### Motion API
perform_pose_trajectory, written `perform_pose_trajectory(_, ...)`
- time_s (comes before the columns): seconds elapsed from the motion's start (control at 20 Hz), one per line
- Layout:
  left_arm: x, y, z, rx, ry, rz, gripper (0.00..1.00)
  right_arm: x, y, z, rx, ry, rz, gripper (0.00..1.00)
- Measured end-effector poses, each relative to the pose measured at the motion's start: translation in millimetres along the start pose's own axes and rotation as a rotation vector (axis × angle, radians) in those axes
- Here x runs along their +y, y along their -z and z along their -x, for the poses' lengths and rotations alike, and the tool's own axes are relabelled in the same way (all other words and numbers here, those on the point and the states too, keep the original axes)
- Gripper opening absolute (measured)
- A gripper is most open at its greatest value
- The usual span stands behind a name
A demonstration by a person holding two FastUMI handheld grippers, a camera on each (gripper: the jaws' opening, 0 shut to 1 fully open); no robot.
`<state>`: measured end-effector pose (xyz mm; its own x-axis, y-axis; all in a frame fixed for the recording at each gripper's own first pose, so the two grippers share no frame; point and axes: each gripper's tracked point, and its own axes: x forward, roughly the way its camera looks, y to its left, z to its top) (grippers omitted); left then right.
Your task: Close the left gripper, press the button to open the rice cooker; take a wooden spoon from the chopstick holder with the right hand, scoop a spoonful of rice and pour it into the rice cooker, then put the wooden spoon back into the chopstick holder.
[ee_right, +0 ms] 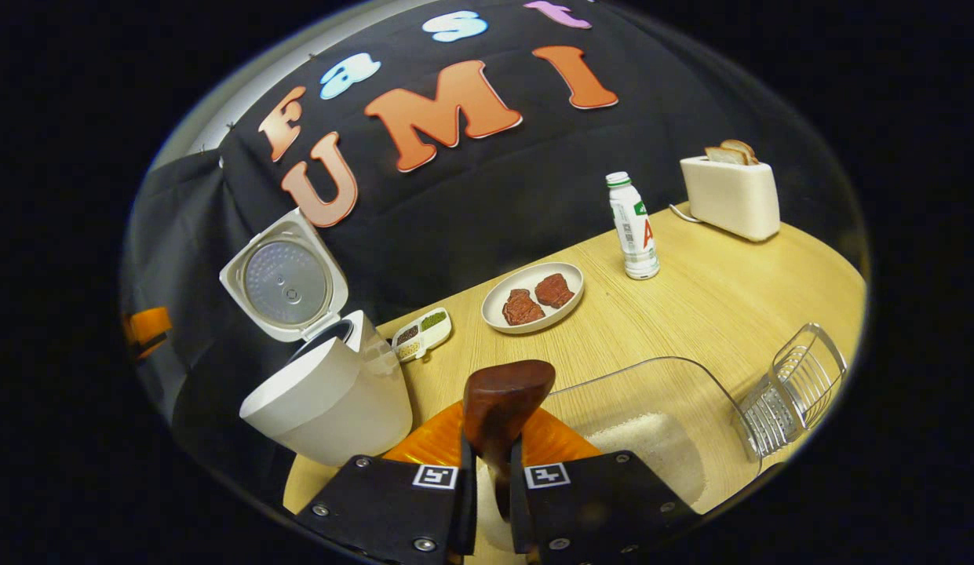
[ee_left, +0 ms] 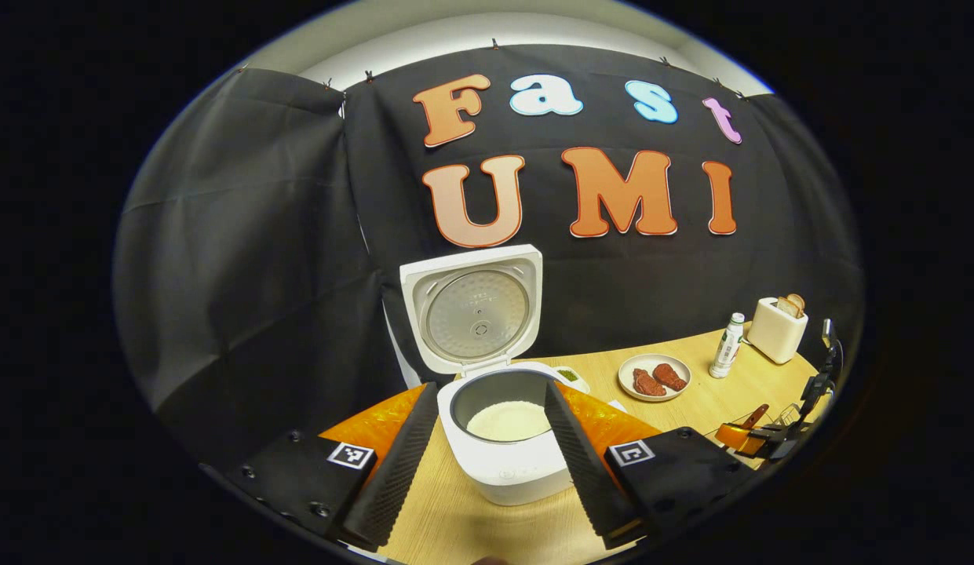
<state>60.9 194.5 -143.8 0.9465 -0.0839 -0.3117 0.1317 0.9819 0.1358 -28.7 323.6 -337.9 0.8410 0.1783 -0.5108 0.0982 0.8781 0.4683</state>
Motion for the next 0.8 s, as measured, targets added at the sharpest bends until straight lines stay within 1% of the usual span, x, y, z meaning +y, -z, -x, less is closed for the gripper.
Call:
perform_pose_trajectory(0.05, -1.0, 0.1, -1.9, -0.002, 0.005, -0.003, 0.93, -1.5, -0.3, 0.0, 0.004, 0.003, -0.031, 0.17)
perform_pose_trajectory(0.1, -1.6, -0.5, -2.0, -0.004, 0.009, -0.004, 0.89, -3.7, -0.6, -0.2, 0.009, 0.008, -0.054, 0.17)
perform_pose_trajectory(0.15, -2.3, -2.6, -3.3, -0.005, 0.014, -0.004, 0.89, -5.2, -0.1, -0.2, 0.015, 0.008, -0.080, 0.17)
perform_pose_trajectory(0.2, -2.2, -2.7, -2.8, -0.008, 0.020, -0.003, 0.93, -7.4, 0.1, -0.8, 0.021, 0.012, -0.102, 0.17)
perform_pose_trajectory(0.25, -2.3, -2.3, -3.2, -0.009, 0.022, -0.003, 0.89, -9.8, -0.2, 0.3, 0.024, 0.011, -0.122, 0.17)
perform_pose_trajectory(0.3, -1.9, -2.9, -2.7, -0.011, 0.024, -0.002, 0.93, -12.3, -0.1, 0.3, 0.029, 0.012, -0.142, 0.17)
perform_pose_trajectory(0.35, -1.9, -4.0, -3.4, -0.013, 0.025, -0.001, 0.89, -15.0, -0.2, 0.6, 0.036, 0.012, -0.169, 0.17)
perform_pose_trajectory(0.4, -1.8, -2.9, -3.8, -0.015, 0.025, 0.001, 0.93, -17.0, 0.4, 0.2, 0.045, 0.008, -0.200, 0.17)
perform_pose_trajectory(0.6, -3.0, -2.8, -2.1, -0.014, 0.025, 0.012, 0.93, -22.0, -5.2, 1.3, 0.054, -0.023, -0.334, 0.17)
perform_pose_trajectory(0.65, -4.4, -3.6, -1.3, -0.013, 0.024, 0.014, 0.89, -24.2, -8.6, 3.5, 0.055, -0.036, -0.367, 0.17)
perform_pose_trajectory(0.7, -4.7, -3.7, 0.0, -0.013, 0.024, 0.016, 0.93, -28.3, -10.9, 4.6, 0.054, -0.045, -0.406, 0.17)
perform_pose_trajectory(0.75, -5.1, -3.3, 1.0, -0.013, 0.023, 0.017, 0.89, -33.3, -16.6, 8.0, 0.053, -0.057, -0.464, 0.17)
perform_pose_trajectory(0.8, -6.6, -1.5, 2.5, -0.011, 0.020, 0.018, 0.89, -38.3, -20.6, 11.2, 0.052, -0.067, -0.518, 0.17)
